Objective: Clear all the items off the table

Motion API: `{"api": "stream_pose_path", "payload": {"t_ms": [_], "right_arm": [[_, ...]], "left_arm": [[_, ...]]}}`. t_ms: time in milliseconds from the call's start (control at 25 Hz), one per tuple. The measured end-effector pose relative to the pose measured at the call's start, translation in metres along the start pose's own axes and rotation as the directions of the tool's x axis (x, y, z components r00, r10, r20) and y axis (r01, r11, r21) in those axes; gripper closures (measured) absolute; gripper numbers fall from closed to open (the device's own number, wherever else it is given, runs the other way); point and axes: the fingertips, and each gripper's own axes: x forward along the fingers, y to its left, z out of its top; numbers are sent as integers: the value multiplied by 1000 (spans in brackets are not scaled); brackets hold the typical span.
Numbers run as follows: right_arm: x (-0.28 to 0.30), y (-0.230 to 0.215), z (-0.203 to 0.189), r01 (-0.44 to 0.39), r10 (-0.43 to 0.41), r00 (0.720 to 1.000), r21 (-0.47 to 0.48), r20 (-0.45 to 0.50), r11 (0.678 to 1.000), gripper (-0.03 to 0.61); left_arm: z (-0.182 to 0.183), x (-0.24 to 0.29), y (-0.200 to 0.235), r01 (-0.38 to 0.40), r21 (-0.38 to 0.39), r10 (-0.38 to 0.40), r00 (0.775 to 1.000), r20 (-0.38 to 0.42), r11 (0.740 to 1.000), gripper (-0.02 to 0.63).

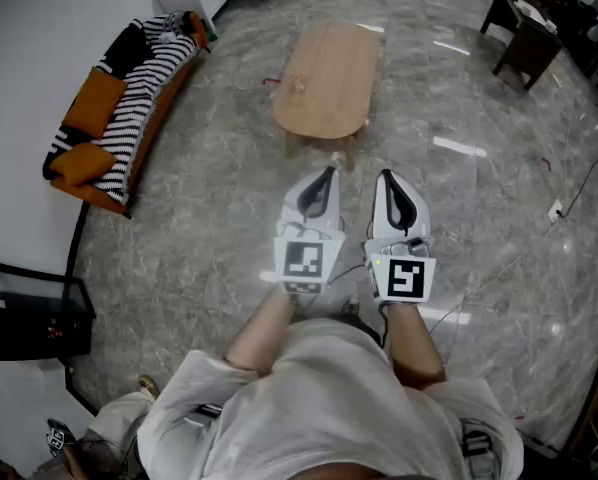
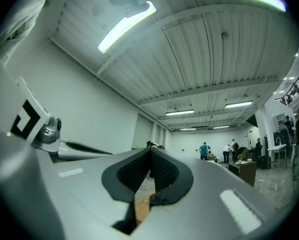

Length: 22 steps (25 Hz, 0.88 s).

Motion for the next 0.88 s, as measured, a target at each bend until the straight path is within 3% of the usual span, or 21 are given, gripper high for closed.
{"api": "stream_pose_path", "payload": {"t_ms": [560, 880], "right_arm": [[-10, -19, -9, -38, 38, 999, 23, 12, 999, 572], [-19, -37, -18, -62, 61, 998, 35, 15, 997, 572]], "left_arm": [[-9, 6, -22, -36, -14, 36, 999, -27, 999, 594], [-12, 7, -25, -99, -42, 98, 995, -29, 994, 593]]}}
